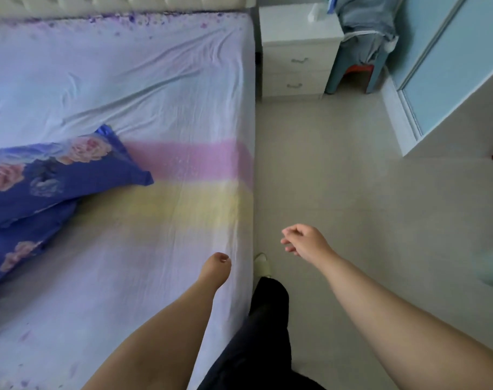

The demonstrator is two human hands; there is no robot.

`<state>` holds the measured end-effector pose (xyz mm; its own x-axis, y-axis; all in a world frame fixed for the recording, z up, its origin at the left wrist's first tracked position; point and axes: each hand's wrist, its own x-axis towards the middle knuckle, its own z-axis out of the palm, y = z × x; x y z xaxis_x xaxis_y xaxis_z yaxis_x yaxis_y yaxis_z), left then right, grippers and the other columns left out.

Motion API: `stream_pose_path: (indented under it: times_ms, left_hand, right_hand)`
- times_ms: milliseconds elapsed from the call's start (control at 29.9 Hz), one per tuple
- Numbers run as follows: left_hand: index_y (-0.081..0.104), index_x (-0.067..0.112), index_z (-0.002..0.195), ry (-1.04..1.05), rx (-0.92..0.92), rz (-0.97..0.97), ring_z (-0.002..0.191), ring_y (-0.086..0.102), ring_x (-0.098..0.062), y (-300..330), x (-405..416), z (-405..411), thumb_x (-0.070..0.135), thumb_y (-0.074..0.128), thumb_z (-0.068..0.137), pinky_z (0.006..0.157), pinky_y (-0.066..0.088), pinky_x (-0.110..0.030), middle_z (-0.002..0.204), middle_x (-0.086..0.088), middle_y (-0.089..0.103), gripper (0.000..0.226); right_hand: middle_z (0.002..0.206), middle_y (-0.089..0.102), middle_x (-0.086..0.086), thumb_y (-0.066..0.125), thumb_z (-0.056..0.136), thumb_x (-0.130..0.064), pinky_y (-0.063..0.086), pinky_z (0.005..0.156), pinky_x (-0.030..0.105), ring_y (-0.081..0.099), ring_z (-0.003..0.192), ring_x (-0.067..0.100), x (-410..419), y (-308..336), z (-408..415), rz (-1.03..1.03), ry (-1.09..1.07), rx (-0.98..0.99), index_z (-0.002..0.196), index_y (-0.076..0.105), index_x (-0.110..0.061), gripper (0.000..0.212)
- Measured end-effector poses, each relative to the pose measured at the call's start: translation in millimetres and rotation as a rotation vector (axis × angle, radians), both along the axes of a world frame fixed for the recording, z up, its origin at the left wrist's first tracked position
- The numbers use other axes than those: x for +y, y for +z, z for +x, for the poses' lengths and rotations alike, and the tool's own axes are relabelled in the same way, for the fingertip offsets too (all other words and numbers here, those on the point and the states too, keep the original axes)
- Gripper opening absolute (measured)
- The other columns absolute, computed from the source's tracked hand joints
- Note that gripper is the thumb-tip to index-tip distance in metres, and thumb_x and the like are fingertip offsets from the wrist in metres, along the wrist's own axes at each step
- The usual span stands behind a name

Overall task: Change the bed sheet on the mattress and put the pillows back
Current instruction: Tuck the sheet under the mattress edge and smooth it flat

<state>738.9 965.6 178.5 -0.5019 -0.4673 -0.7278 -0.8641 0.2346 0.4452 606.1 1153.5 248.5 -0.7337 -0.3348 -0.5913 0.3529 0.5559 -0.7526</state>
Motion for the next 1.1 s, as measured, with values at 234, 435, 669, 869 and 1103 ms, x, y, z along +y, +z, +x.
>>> stream_pose_path:
  times_ms: [234,435,669,869,1103]
  left_hand:
    - [0.055,0.015,0.125,0.137,0.023,0.015,0.091,0.058,-0.022,-3.0,-86.5,-145.4,0.025,0.045,0.093,0.084,0.048,-0.03,0.108,-0.002,0.061,0.035]
    - [0.055,0.011,0.125,0.184,0.076,-0.052,0.109,0.057,-0.029,16.8,-185.5,-285.0,0.022,0.049,0.094,0.09,0.047,-0.035,0.126,-0.01,0.057,0.033]
    - [0.044,0.016,0.136,0.304,0.015,-0.138,0.115,0.053,-0.03,6.6,-279.9,-424.0,0.028,0.049,0.096,0.09,0.045,-0.036,0.137,-0.011,0.047,0.042]
    - [0.035,0.018,0.142,0.511,-0.036,-0.161,0.125,0.044,-0.031,8.7,-333.2,-537.0,0.03,0.054,0.093,0.098,0.042,-0.041,0.143,-0.014,0.038,0.054]
    - [0.023,0.025,0.148,0.711,-0.095,-0.186,0.137,0.029,-0.03,-11.3,-409.5,-614.7,0.035,0.055,0.09,0.11,0.032,-0.047,0.152,-0.007,0.027,0.067]
  right_hand:
    - [0.077,0.063,0.004,0.051,0.096,-0.013,0.039,0.041,0.008,0.052,0.039,-0.004,-106.3,-2.1,-167.9,0.017,0.047,0.004,0.086,0.058,-0.014,0.012]
    - [0.074,0.066,-0.003,0.051,0.095,-0.019,0.042,0.053,0.021,0.058,0.057,0.01,-206.4,3.9,-302.5,-0.003,0.066,-0.056,0.082,0.059,-0.021,0.014]
    - [0.079,0.068,-0.001,0.05,0.094,-0.021,0.043,0.057,0.023,0.059,0.06,0.012,-307.5,-8.4,-484.9,0.007,0.249,-0.021,0.082,0.058,-0.022,0.015]
    - [0.082,0.064,0.002,0.051,0.095,-0.019,0.042,0.055,0.019,0.057,0.061,0.012,-416.1,8.9,-642.7,0.045,0.514,0.069,0.08,0.057,-0.02,0.016]
    - [0.095,0.06,-0.005,0.055,0.091,-0.022,0.045,0.076,0.026,0.058,0.087,0.015,-566.3,-17.9,-714.8,0.03,0.801,0.144,0.099,0.063,-0.019,0.012]
